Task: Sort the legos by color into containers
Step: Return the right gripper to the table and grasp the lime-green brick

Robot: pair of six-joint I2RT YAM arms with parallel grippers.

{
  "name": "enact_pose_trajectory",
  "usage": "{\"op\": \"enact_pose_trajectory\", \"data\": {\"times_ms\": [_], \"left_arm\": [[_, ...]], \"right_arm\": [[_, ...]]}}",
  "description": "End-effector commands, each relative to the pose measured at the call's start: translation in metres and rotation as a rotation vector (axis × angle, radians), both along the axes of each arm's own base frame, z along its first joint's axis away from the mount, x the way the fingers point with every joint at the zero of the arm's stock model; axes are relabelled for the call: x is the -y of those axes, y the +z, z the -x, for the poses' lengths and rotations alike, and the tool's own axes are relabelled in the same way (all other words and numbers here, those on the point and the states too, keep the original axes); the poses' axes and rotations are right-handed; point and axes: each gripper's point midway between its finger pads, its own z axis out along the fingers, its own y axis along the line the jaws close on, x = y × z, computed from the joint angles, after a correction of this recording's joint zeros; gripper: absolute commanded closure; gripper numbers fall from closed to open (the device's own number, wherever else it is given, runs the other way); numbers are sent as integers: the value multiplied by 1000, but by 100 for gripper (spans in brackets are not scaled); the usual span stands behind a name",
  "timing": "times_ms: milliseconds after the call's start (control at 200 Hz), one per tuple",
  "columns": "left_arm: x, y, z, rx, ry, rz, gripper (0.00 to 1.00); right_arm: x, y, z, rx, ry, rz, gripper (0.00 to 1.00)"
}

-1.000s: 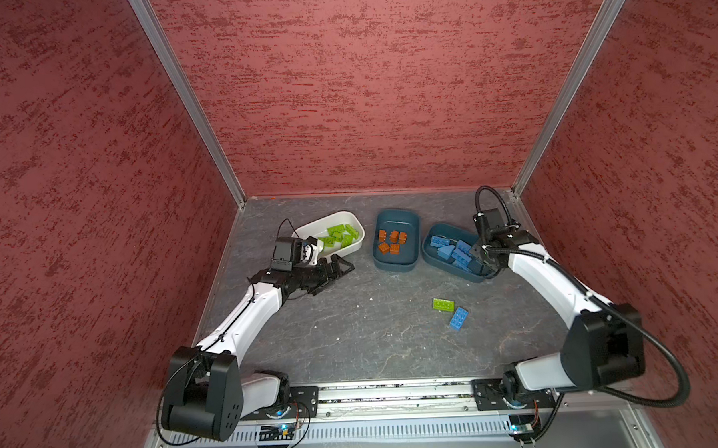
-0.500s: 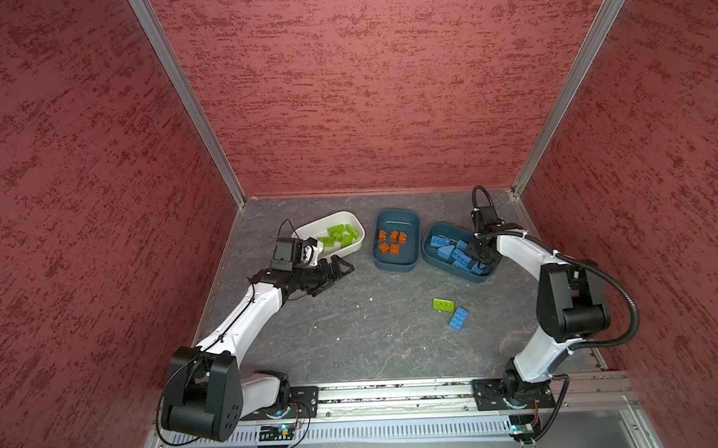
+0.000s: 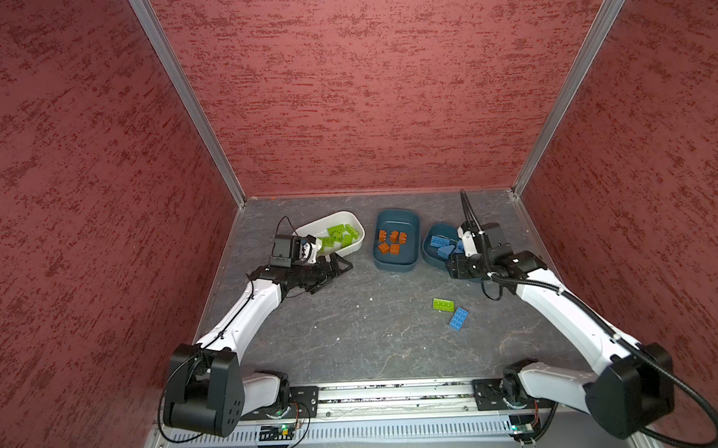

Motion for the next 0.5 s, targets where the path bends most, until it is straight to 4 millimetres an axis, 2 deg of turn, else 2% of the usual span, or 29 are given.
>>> {"op": "enact_pose_trajectory", "data": {"times_ms": [0,205,326,401,491], "left_arm": [[0,10,-4,36,-18,-4,0],[-1,17,-3,48,-2,-3,0],[-3,17,-1,49,0,-10,0],[-2,16,-1,45,0,-5,0],[-1,15,-2,45,1,0,0]], "right_arm": [[-15,-2,18,18,298,75,28],[-46,-23,54,-24,626,140,26],[-39,-50,67,-77,751,278,27],[-42,-65,78,-125,824,299,29],[-41,-80,76,-126,865,347,30]]}}
